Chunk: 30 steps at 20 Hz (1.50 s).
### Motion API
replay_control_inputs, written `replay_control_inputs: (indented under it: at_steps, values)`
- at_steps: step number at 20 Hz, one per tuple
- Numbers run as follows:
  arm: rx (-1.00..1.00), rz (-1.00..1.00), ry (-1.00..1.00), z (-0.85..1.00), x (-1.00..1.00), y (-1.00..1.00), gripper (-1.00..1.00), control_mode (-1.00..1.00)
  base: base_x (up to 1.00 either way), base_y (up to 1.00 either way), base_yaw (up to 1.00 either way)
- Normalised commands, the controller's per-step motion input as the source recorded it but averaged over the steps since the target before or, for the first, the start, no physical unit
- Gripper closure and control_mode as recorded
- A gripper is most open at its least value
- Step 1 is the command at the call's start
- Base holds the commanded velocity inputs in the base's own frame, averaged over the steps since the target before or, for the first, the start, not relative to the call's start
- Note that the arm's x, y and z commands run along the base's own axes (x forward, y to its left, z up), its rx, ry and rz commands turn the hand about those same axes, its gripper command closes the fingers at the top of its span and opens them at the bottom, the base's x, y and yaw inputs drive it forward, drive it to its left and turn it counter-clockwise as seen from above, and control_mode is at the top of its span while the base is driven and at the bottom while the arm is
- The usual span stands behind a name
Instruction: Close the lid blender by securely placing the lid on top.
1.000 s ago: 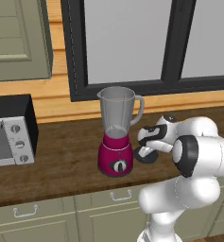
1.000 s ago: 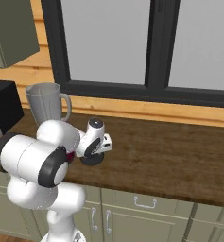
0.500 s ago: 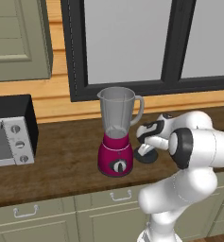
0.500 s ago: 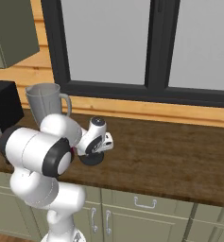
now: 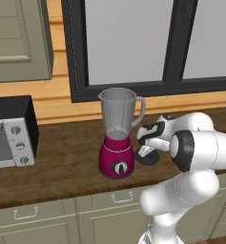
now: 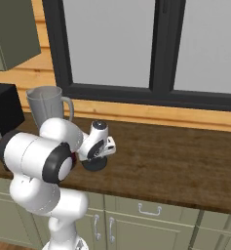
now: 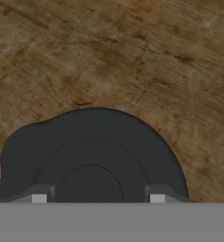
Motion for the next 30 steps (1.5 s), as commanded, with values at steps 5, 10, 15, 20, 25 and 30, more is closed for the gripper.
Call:
replay_control_inputs:
  at_steps: [5,10,15,20,25,30]
  values:
    - [-0.02,0.00,0.00,-0.45,-0.60,0.19,1.00,-1.00,0.00,0.00,0.00]
    - [0.00,0.00,0.02,-0.35,-0.51,0.09,1.00,-1.00,0.00,0.00,0.00]
    - [0.00,0.00,0.02,-0.15,-0.14,0.01,1.00,-1.00,0.00,0.00,0.00]
    - [0.00,0.00,0.01,-0.07,0.00,0.00,1.00,-1.00,0.00,0.00,0.00]
    - [0.12,-0.11,0.00,0.23,-0.12,-0.03,1.00,-1.00,0.00,0.00,0.00]
    - [0.18,-0.12,0.00,0.78,-0.14,-0.22,1.00,-1.00,0.00,0.00,0.00]
